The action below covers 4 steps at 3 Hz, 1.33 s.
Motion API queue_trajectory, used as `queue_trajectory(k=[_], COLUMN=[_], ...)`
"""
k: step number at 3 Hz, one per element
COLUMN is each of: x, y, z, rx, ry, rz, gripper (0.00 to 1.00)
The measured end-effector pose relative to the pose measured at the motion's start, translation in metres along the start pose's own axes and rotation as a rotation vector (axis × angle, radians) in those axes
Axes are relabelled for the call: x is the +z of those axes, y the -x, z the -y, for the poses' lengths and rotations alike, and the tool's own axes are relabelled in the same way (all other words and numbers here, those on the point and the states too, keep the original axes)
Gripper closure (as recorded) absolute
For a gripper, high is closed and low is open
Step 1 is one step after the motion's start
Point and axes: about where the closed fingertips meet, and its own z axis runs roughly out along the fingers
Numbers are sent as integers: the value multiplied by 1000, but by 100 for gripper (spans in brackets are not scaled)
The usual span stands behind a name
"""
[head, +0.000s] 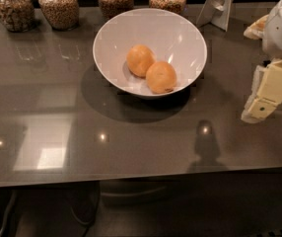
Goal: Pick orange from white bowl
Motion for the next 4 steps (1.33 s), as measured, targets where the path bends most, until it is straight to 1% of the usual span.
queue_trajectory(k=[1, 2, 3, 4], x=[13, 29, 48, 49], y=[29, 61, 100, 104], z=[21, 51, 80, 82], rx=[14, 51, 74, 71], ry=[-49, -90, -82, -81], rz=[111, 203, 272, 278], gripper=[0, 0, 0, 0])
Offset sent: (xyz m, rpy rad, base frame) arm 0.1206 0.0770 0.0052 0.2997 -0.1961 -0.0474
